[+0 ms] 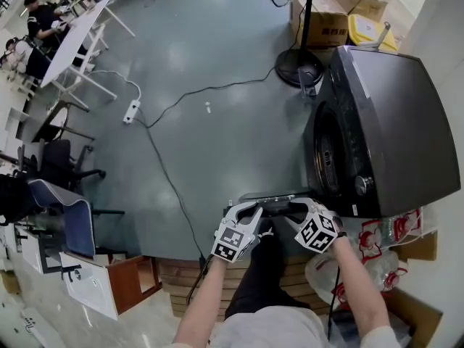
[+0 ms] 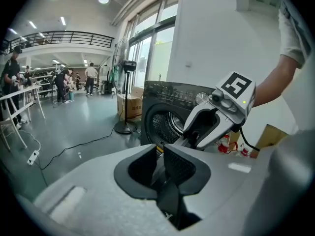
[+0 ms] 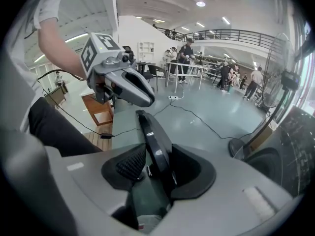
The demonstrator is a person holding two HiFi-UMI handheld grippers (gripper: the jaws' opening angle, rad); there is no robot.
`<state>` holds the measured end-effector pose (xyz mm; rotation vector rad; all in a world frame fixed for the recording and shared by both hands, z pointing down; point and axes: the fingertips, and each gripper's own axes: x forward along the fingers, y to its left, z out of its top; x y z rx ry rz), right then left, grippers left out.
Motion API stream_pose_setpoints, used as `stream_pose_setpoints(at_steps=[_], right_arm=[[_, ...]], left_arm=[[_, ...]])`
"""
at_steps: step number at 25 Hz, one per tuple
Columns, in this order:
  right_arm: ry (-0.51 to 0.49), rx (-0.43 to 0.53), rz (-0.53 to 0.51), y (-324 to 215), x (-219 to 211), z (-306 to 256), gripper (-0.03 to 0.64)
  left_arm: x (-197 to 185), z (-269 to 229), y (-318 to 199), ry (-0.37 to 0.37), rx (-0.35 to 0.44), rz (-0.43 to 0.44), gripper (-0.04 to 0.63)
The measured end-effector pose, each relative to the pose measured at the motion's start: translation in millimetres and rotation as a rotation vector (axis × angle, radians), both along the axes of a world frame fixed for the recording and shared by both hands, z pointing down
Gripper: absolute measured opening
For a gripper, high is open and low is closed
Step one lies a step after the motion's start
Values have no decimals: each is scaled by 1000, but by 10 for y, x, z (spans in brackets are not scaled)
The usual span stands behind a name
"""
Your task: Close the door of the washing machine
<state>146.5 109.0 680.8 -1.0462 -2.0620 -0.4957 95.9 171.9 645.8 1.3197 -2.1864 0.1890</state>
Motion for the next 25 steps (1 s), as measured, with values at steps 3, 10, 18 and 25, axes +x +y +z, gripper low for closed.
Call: stream_pose_setpoints(at_steps=[3, 10, 18, 25], right_arm=[[7, -9, 38, -8, -88, 1, 160], [45, -4, 110, -70, -244, 1, 160], [139, 23, 153, -73, -248, 25, 164], [204, 41, 178, -87, -278, 39, 166]], left_arm=[[-40, 60, -68, 2, -23, 78, 68], [-115, 204, -182, 36, -119, 241, 127], [-53, 250, -326, 62, -215, 476, 181], [-37, 435, -347, 35, -357, 576, 181]])
